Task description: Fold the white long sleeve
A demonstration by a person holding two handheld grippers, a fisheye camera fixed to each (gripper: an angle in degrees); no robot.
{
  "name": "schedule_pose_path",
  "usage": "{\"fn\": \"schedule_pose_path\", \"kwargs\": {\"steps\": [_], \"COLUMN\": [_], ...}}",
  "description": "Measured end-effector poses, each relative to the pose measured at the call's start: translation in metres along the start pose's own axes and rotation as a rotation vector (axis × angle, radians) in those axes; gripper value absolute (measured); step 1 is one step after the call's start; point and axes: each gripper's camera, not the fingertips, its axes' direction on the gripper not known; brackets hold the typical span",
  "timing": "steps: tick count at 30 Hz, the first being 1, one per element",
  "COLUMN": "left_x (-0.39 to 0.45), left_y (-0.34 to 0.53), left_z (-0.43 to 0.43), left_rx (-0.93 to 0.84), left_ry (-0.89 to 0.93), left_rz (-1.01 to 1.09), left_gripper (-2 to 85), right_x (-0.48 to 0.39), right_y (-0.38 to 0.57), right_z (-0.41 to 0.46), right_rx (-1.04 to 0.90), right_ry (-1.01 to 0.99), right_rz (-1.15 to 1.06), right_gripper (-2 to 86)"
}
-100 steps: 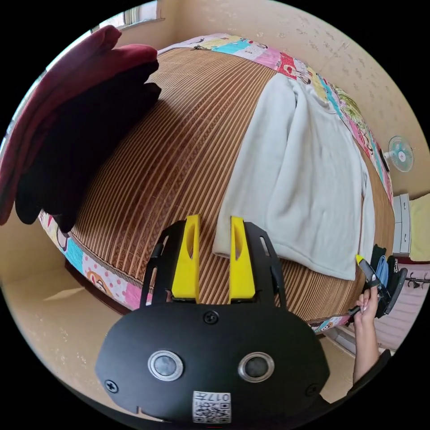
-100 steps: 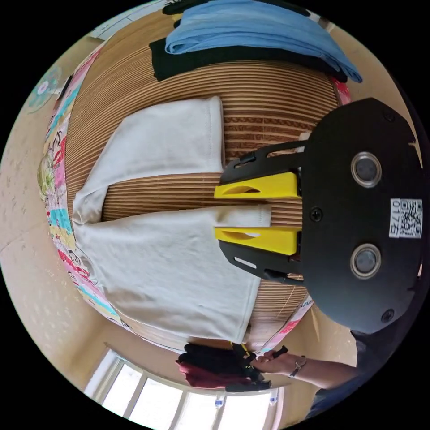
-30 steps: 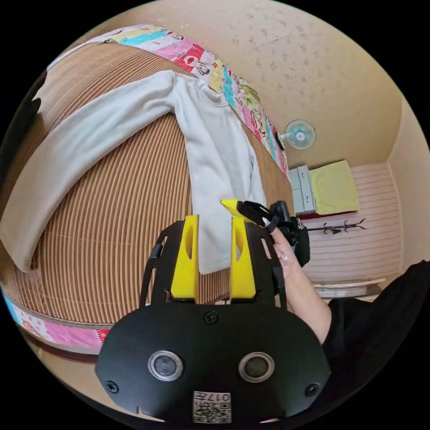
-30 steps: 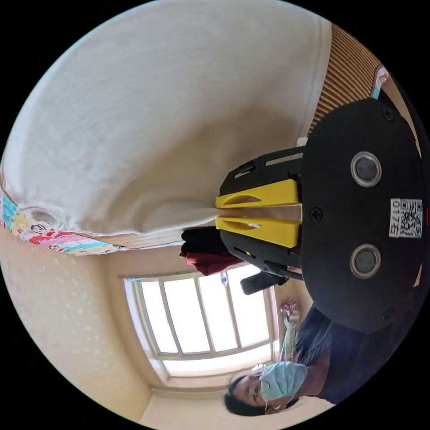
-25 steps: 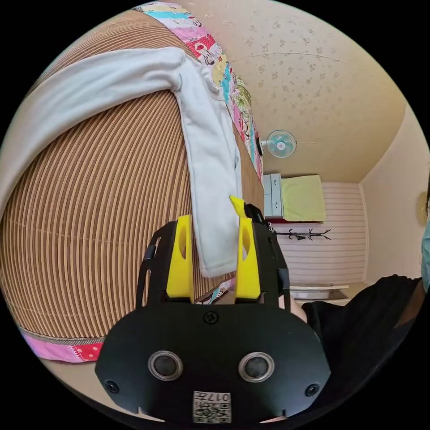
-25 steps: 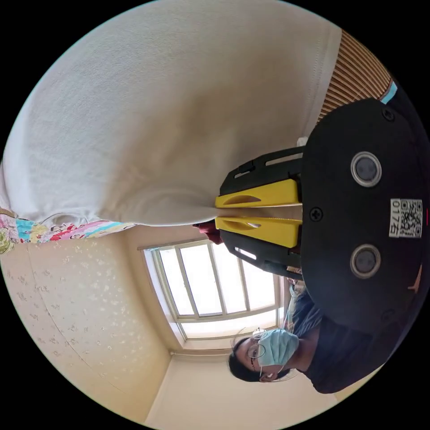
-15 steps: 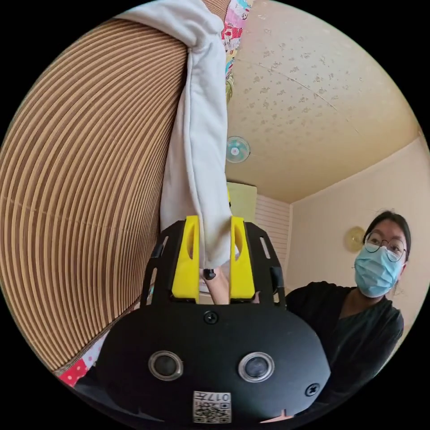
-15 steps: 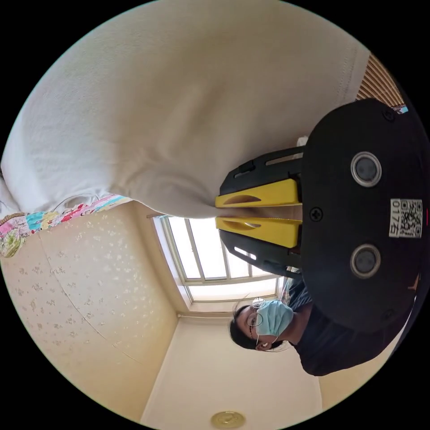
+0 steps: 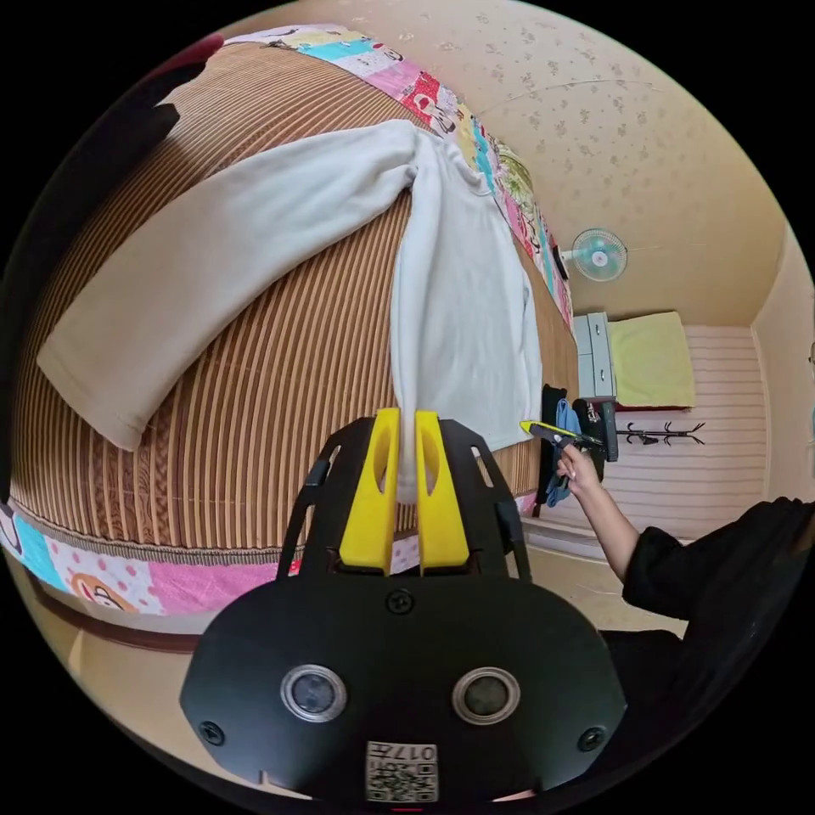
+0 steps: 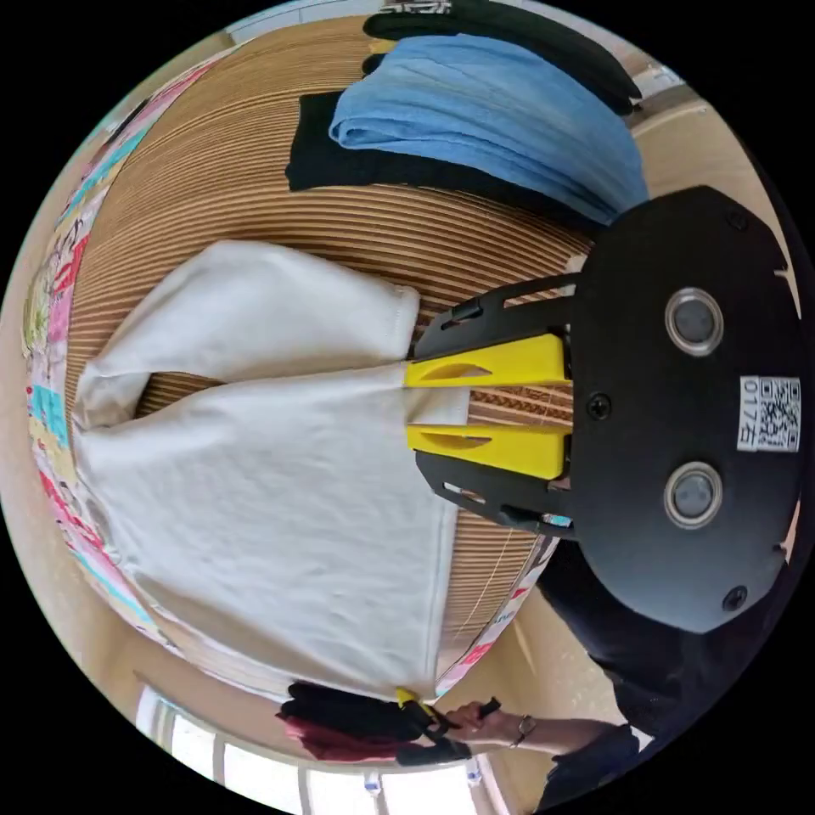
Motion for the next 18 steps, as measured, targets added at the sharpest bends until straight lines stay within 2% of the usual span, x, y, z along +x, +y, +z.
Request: {"fn": "schedule_pose_path", "kwargs": {"steps": [6, 8, 12, 15, 18], "left_x": [0.019, 0.026, 0.027, 0.034, 0.049], "left_y": [0.01, 0.032, 0.062, 0.076, 0.079], "left_z": [0.032, 0.043, 0.053, 0.041, 0.028], "left_rx": [-0.114, -0.14, -0.146, -0.039, 0.089], "left_ry": [-0.202, -0.279, -0.371, -0.421, -0.43], "left_rz": [0.041, 0.041, -0.03, -0.069, -0.081], "left_gripper": [3.6, 3.7, 5.1, 6.3, 6.8], "right_x": [-0.07, -0.081, -0.092, -0.085, -0.061], "right_y": [0.009, 0.024, 0.05, 0.052, 0.047], "right_z": [-0.001, -0.005, 0.002, -0.035, -0.069], "right_rx": [-0.101, -0.116, -0.233, -0.074, 0.096], "right_ry": [0.208, 0.192, -0.004, -0.084, 0.003], "right_rz": [-0.195, -0.189, -0.139, -0.025, 0.217], "right_gripper": [2.4, 2.2, 2.4, 3.7, 7.1]}}
